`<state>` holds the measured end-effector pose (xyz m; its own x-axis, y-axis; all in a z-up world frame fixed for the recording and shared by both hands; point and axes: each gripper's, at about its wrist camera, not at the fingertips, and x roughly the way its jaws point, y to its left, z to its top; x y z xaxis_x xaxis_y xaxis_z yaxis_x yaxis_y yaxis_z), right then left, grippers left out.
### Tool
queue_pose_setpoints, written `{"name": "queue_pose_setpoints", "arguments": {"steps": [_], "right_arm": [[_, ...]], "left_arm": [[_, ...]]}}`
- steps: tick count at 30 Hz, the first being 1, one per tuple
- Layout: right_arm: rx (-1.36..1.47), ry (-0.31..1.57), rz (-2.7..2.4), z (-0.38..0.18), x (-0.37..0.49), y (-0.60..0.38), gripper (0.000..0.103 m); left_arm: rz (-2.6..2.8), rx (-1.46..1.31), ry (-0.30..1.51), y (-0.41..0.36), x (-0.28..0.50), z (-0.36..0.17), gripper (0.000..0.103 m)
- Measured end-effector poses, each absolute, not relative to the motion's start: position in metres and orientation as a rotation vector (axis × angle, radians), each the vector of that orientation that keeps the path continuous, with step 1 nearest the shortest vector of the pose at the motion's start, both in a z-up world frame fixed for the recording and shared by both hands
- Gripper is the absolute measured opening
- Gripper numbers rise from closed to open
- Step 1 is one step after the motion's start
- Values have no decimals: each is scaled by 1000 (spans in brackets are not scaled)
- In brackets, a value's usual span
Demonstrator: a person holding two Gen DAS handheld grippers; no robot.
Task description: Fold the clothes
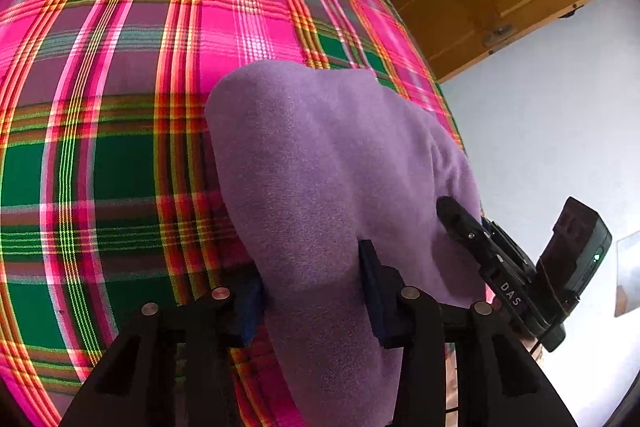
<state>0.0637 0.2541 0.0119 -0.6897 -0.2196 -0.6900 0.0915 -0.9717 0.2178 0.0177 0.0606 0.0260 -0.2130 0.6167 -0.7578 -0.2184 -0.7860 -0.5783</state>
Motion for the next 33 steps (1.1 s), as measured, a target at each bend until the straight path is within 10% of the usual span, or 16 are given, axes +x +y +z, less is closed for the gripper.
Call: {"name": "queue_pose_setpoints", "arguments": {"steps": [33], "right_arm": [[1093,-328,-2627,39,-48,159,20]], "left_arm": [[2172,-1490,-677,-46,-78,46,42]]}}
